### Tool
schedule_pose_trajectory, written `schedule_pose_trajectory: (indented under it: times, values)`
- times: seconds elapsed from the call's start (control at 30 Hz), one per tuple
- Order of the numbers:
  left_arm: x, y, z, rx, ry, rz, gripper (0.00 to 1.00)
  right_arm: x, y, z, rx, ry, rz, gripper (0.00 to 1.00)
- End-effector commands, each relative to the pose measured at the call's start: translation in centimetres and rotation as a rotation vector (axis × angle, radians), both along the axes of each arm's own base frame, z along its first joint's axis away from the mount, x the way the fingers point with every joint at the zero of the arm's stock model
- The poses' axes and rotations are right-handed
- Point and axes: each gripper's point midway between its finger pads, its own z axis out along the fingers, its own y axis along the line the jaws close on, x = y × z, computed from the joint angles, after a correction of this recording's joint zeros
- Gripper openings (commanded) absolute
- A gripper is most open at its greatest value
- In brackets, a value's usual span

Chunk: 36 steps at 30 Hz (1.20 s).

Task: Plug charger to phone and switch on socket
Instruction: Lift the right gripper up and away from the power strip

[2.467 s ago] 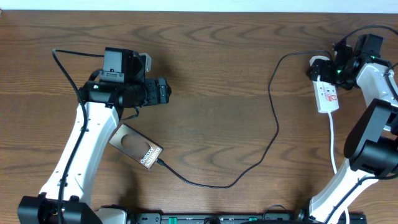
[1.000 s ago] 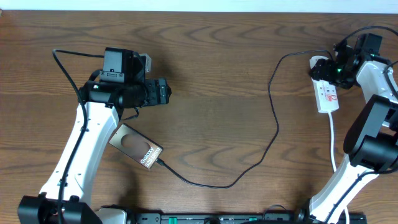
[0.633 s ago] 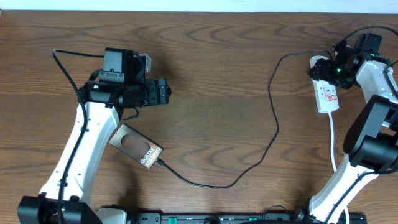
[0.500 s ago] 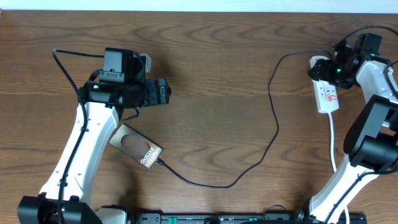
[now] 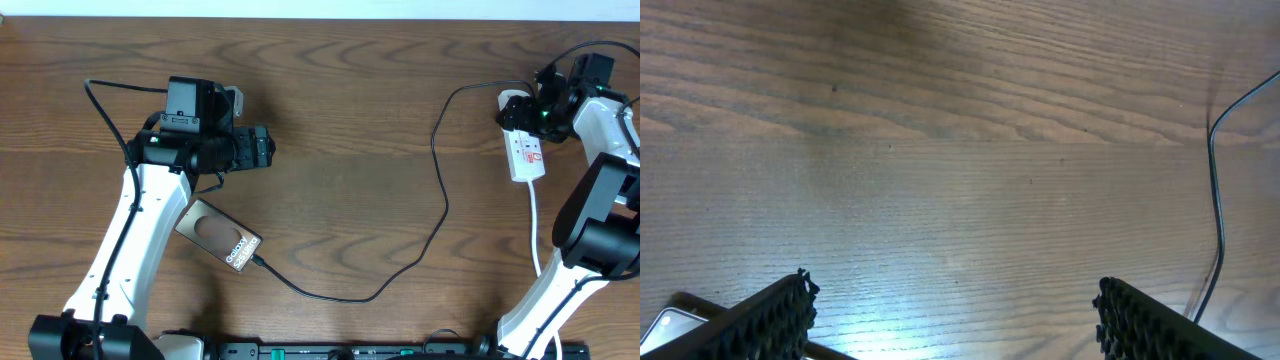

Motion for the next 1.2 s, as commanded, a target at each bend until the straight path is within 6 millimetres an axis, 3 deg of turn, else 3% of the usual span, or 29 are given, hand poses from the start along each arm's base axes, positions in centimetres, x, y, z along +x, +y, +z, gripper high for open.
schedule_pose_trajectory:
  times: [0.0,0.53,0.73,0.83,0.97,1.0,1.03,1.17]
  values:
    - [0.4,0.1,0.7,0.016,-0.027,-0.010,0.89,-3.4,6.1,-2.5,0.226,0.145,0.046,0.80]
    - [0.4,0.1,0.7,0.016,-0.027,-0.010,0.89,-3.6,6.5,-2.3,0.245,0.149,0.056,0.79]
    - [0.4,0.1,0.7,0.016,-0.026,-0.010,0.89,-3.4,6.1,-0.5,0.213,0.114,0.054,0.79]
    - [0.4,0.1,0.7,0.016,-0.027,-0.010,0.89,-3.4,5.2,1.9,0.151,0.078,0.040,0.79]
    - [0.4,0.1,0.7,0.016,-0.026,-0.010,0.89,-4.6,1.8,7.9,-0.020,0.035,-0.190,0.80]
    - [0.4,0.1,0.7,0.016,-0.027,-0.010,0.89,-5.2,1.1,9.6,-0.047,0.019,-0.262,0.82]
    - [0.4,0.1,0.7,0.016,-0.026,-0.010,0.89,-5.7,0.7,11.2,-0.061,-0.001,-0.323,0.99]
    - [0.4,0.1,0.7,0.016,-0.027,-0.010,0.89,-7.3,0.3,17.7,-0.083,-0.144,-0.424,0.99]
